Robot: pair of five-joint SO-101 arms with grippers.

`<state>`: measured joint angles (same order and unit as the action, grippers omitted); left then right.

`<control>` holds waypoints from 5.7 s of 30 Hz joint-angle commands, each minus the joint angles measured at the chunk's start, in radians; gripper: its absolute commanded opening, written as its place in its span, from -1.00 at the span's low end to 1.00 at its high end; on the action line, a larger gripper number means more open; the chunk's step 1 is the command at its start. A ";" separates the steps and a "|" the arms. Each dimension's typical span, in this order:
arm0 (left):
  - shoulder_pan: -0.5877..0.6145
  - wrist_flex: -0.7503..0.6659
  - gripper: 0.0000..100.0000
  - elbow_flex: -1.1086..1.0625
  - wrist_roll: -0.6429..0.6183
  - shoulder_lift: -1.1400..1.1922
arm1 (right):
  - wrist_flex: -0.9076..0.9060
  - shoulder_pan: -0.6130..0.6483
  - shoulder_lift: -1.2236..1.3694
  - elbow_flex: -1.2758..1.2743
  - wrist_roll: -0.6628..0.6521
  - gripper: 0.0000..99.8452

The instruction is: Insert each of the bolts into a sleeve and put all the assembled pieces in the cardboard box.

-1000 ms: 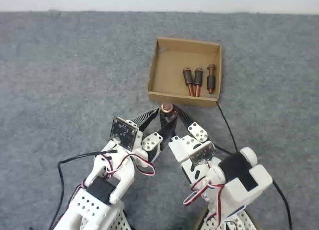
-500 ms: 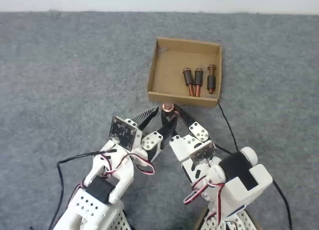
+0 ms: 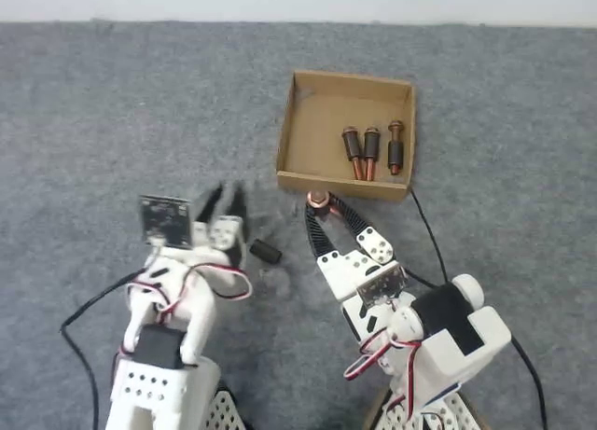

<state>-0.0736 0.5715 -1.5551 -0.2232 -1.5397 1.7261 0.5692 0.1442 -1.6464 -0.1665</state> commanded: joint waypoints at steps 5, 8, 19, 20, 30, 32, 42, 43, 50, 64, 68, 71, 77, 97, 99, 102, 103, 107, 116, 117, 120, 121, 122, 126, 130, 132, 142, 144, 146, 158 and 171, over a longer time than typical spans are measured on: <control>0.265 -0.040 -0.98 -0.137 -0.037 -0.014 | 0.024 -0.035 -0.053 -0.023 0.011 -0.99; 0.362 -0.015 -0.98 -0.137 -0.037 -0.012 | 0.025 -0.071 -0.061 -0.006 0.011 -0.99; 0.419 0.130 -0.98 -0.137 -0.037 -0.012 | 0.027 -0.197 -0.062 0.181 0.005 -0.99; 0.419 0.130 -0.98 -0.137 -0.037 -0.012 | 0.025 -0.213 -0.062 0.204 0.005 -0.99; 0.419 0.130 -0.98 -0.137 -0.037 -0.006 | -0.159 -0.344 -0.059 0.489 0.006 -0.99; 0.419 0.130 -0.98 -0.137 -0.037 -0.006 | -0.239 -0.357 -0.061 0.552 0.008 -0.99; 0.419 0.130 -0.98 -0.137 -0.035 -0.006 | -0.634 -0.366 -0.053 0.744 0.009 -0.99; 0.419 0.130 -0.98 -0.137 -0.035 -0.006 | -0.685 -0.366 -0.053 0.756 0.009 -0.99; 0.420 0.130 -0.98 -0.137 -0.035 -0.006 | -0.987 -0.381 -0.061 0.842 0.009 -0.99; 0.420 0.132 -0.98 -0.137 -0.035 -0.006 | -1.765 -0.398 -0.051 1.214 0.011 -0.99; 0.420 0.132 -0.98 -0.137 -0.035 -0.006 | -1.943 -0.397 -0.044 1.336 0.011 -0.98; 0.420 0.132 -0.98 -0.137 -0.035 -0.006 | -2.040 -0.386 0.008 1.421 0.011 -0.98; 0.420 0.132 -0.98 -0.137 -0.035 -0.006 | -2.223 -0.355 0.199 1.616 0.011 -0.98; 0.422 0.132 -0.98 -0.137 -0.035 -0.006 | -2.506 -0.351 0.377 1.867 0.012 -0.74; 0.422 0.132 -0.98 -0.137 -0.035 -0.006 | -2.543 -0.348 0.369 1.889 0.012 -0.73; 0.422 0.132 -0.98 -0.137 -0.035 -0.006 | -2.605 -0.348 0.337 1.923 0.011 -0.73; 0.422 0.132 -0.98 -0.137 -0.035 -0.006 | -2.631 -0.348 0.320 1.930 0.011 -0.73; 0.422 0.132 -0.98 -0.137 -0.035 -0.006 | -2.749 -0.340 0.225 1.938 0.011 -0.73; 0.422 0.132 -0.98 -0.137 -0.035 -0.006 | -3.059 -0.331 -0.012 1.933 0.011 -0.73; 0.423 0.132 -0.98 -0.137 -0.035 -0.006 | -3.097 -0.331 -0.033 1.933 0.011 -0.73; 0.423 0.138 -0.98 -0.137 -0.018 -0.006 | -3.226 -0.328 -0.096 1.933 0.011 -0.73; 0.425 0.153 -0.98 -0.137 0.002 -0.012 | -3.264 -0.318 -0.116 1.933 0.011 -0.73; 0.425 0.166 -0.98 -0.137 0.021 -0.012 | -3.300 -0.306 -0.130 1.932 0.011 -0.73; 0.431 0.181 -0.98 -0.136 0.051 -0.012 | -3.401 -0.255 -0.196 1.889 0.012 -0.73; 0.516 0.181 -0.98 -0.119 0.051 -0.014 | -3.458 -0.202 -0.268 1.809 0.049 -0.73; 0.569 0.181 -0.98 -0.111 0.069 -0.014 | -3.468 -0.182 -0.318 1.769 0.095 -0.73; 0.597 0.265 -0.98 -0.136 0.186 -0.014 | -3.430 0.028 -0.575 1.473 0.110 -0.73; 0.597 0.270 -0.98 -0.136 0.201 -0.012 | -3.367 0.091 -0.601 1.387 0.110 -0.73; 0.597 0.272 -0.98 -0.136 0.203 -0.012 | -3.281 0.142 -0.613 1.303 0.109 -0.73; 0.600 0.270 -0.98 -0.137 0.204 -0.011 | -2.772 0.268 -0.613 0.999 0.107 -0.73; 0.598 0.267 -0.98 -0.137 0.204 -0.008 | -2.534 0.346 -0.519 0.997 0.072 -0.73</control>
<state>0.5186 0.8401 -1.7039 -0.0299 -1.5397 -0.8470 0.9037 -0.4051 -0.6552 -0.0760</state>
